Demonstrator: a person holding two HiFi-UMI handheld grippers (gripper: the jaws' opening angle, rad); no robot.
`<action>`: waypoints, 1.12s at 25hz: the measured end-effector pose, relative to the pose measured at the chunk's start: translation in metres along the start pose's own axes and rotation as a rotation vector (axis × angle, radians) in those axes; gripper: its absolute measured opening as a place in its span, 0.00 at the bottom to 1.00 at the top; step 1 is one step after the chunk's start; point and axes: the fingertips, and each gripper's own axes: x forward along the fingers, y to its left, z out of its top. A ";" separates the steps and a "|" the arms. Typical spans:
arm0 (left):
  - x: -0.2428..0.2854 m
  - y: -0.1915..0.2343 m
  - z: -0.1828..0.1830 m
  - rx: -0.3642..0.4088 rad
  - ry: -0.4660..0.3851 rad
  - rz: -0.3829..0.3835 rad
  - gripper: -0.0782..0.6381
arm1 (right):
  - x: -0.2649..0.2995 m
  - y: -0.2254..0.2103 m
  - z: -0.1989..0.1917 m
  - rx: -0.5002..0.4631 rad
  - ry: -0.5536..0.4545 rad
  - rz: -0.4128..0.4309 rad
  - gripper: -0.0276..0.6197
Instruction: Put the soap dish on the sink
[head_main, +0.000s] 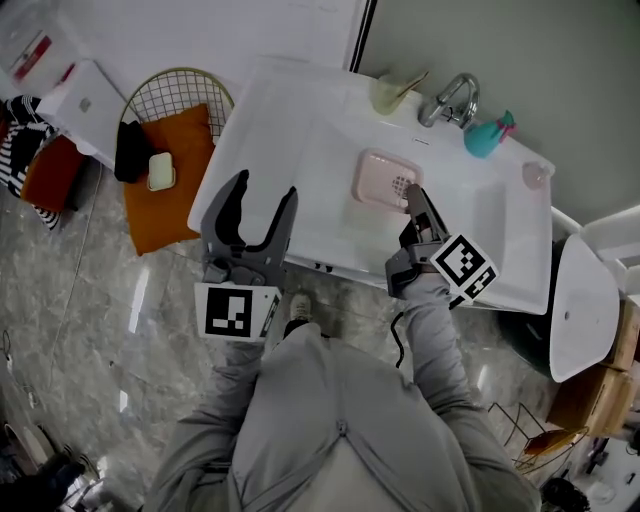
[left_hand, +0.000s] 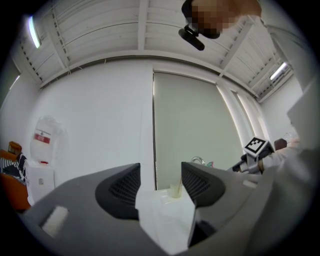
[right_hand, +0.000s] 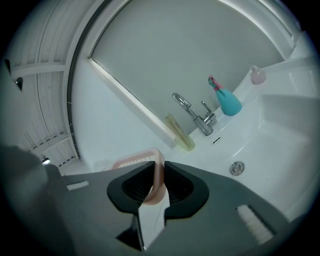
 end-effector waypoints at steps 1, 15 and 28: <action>0.003 0.005 -0.002 0.004 -0.002 0.001 0.50 | 0.010 -0.002 -0.002 0.000 0.006 -0.008 0.14; 0.015 0.055 -0.026 -0.020 0.039 0.052 0.50 | 0.127 -0.044 -0.072 -0.066 0.164 -0.156 0.14; 0.003 0.084 -0.042 -0.051 0.079 0.124 0.50 | 0.181 -0.057 -0.146 -0.188 0.297 -0.253 0.14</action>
